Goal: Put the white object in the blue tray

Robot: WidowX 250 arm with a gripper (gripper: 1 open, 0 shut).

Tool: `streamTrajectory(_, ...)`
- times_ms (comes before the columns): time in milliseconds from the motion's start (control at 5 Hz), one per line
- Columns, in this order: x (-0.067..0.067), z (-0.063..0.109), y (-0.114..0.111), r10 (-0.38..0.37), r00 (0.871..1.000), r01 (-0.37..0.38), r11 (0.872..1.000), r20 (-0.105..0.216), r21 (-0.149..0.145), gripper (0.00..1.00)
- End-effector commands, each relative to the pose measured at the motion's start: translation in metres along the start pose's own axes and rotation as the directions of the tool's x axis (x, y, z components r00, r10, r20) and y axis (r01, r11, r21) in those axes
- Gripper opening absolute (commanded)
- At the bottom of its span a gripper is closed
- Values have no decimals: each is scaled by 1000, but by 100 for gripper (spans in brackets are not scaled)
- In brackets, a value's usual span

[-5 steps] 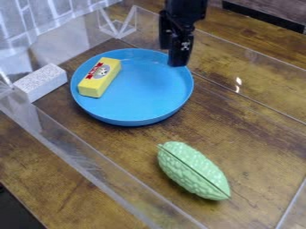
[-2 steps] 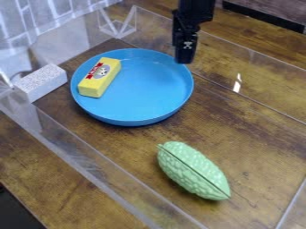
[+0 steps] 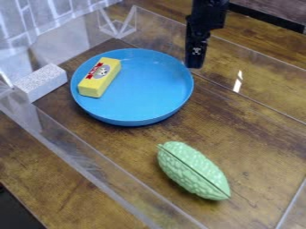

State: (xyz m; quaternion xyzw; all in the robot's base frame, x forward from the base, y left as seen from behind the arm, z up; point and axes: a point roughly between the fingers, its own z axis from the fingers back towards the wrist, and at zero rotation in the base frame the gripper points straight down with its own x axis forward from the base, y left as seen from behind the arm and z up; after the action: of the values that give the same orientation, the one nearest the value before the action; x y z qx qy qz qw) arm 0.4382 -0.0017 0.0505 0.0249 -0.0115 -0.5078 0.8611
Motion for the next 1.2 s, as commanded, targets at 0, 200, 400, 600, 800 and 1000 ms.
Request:
streamTrajectory(0,17,23,6,-48,998,44,995,43,84,100)
streamTrajectory(200,21,17,2,-63,997,59,994,48,90,100)
streamTrajectory(400,23,11,-3,-74,996,69,993,52,92,100)
streamTrajectory(600,28,5,-5,-89,995,84,991,54,100,100)
streamTrajectory(800,33,0,-8,-103,993,96,990,57,105,100)
streamTrajectory(1000,36,-7,-10,-115,992,108,988,61,108,100)
